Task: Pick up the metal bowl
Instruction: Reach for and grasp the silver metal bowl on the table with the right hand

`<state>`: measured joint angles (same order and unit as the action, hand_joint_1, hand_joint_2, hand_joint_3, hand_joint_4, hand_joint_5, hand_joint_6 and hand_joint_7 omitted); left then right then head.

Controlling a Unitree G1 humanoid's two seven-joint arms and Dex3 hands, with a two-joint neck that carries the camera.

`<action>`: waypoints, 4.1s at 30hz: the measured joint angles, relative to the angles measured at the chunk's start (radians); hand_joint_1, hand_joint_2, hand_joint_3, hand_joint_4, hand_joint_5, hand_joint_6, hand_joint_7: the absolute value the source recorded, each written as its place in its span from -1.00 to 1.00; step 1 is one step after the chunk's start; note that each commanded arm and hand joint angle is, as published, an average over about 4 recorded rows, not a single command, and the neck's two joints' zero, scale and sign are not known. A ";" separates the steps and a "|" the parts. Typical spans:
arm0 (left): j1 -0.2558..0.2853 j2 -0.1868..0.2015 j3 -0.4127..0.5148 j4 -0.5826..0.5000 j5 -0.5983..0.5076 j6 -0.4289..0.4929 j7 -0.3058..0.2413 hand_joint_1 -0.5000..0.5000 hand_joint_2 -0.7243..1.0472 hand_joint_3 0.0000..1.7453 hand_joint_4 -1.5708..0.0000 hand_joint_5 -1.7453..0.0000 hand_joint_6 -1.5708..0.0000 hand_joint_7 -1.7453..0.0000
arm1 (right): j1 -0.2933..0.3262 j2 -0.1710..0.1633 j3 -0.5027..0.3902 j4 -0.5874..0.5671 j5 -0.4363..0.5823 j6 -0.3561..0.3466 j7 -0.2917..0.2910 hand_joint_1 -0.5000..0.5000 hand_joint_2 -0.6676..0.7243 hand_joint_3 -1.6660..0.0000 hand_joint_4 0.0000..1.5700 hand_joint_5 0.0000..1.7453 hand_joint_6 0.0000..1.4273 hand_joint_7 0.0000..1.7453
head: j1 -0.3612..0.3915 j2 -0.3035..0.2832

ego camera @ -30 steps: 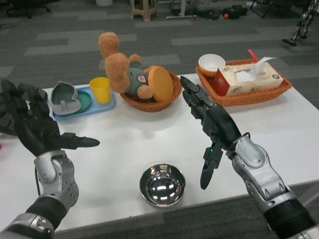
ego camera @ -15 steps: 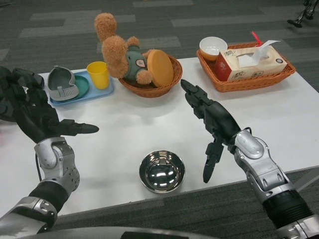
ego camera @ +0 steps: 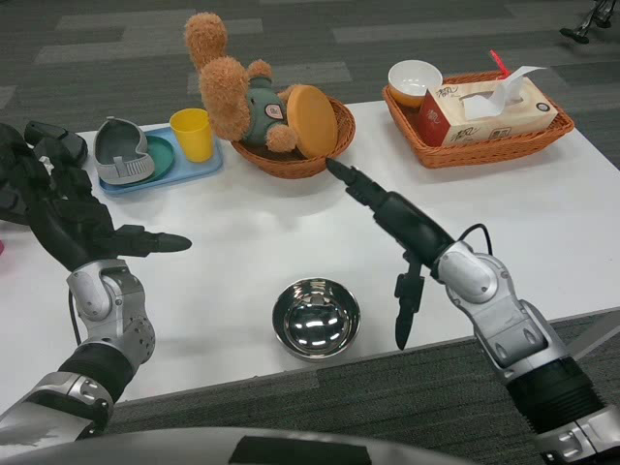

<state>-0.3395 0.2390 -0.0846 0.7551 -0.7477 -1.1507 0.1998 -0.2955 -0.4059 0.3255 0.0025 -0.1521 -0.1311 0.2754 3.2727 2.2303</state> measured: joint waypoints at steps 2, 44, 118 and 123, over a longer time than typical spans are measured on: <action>0.000 0.000 0.000 0.007 0.000 0.000 0.000 -1.00 -1.00 -0.90 1.00 1.00 1.00 1.00 | 0.001 -0.004 0.018 -0.030 -0.043 0.006 0.001 -0.58 0.64 1.00 -1.00 -1.00 -1.00 -1.00 | -0.006 -0.004; -0.080 0.059 -0.123 0.139 -0.133 0.001 0.000 -1.00 -1.00 -0.90 1.00 1.00 1.00 1.00 | -0.350 -0.089 0.616 0.063 -0.472 -0.013 0.046 -0.33 0.14 0.79 -1.00 -1.00 -1.00 -1.00 | -0.072 -0.017; -0.069 0.076 -0.174 0.137 -0.173 0.000 0.000 -1.00 -1.00 -0.90 1.00 1.00 1.00 1.00 | -0.657 -0.130 1.082 0.222 -0.311 0.016 -0.061 -0.75 -0.73 -0.14 -0.82 -0.94 -0.10 0.76 | -0.070 -0.048; -0.065 0.076 -0.172 0.137 -0.173 0.000 0.000 -1.00 -1.00 -0.90 1.00 1.00 1.00 1.00 | -0.605 -0.130 0.993 0.222 -0.357 -0.019 -0.109 -0.75 -0.82 -0.24 -0.06 -0.28 0.68 0.92 | -0.070 -0.048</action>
<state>-0.4048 0.3152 -0.2566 0.8920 -0.9210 -1.1503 0.2002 -0.9007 -0.5358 1.3188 0.2248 -0.5094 -0.1499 0.1668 3.2028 2.1826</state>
